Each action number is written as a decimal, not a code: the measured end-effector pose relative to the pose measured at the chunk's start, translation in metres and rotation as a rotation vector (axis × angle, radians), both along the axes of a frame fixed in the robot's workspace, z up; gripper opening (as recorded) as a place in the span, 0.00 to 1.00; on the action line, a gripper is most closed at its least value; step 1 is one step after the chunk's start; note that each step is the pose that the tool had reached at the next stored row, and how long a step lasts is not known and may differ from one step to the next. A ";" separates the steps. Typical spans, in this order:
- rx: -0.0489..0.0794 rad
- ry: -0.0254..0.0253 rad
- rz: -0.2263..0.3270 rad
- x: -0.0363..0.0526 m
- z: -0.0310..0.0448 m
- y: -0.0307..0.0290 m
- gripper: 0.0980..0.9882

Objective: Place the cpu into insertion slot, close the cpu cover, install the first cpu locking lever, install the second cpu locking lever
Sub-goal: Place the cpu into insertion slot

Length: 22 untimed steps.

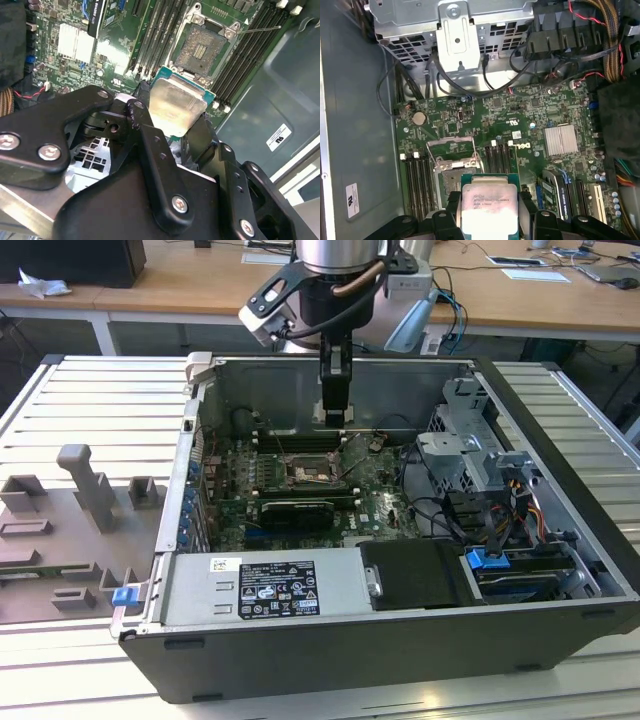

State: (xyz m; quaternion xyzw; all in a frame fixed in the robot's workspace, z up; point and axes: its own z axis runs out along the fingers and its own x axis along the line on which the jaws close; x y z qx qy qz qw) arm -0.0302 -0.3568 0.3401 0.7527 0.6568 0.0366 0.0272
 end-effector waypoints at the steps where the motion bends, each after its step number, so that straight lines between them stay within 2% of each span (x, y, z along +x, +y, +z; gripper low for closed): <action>1: 0.000 -0.0001 0.005 0.0000 -0.0003 0.0000 0.50; 22: 0.000 0.0000 0.090 0.0000 -0.0041 0.0005 0.50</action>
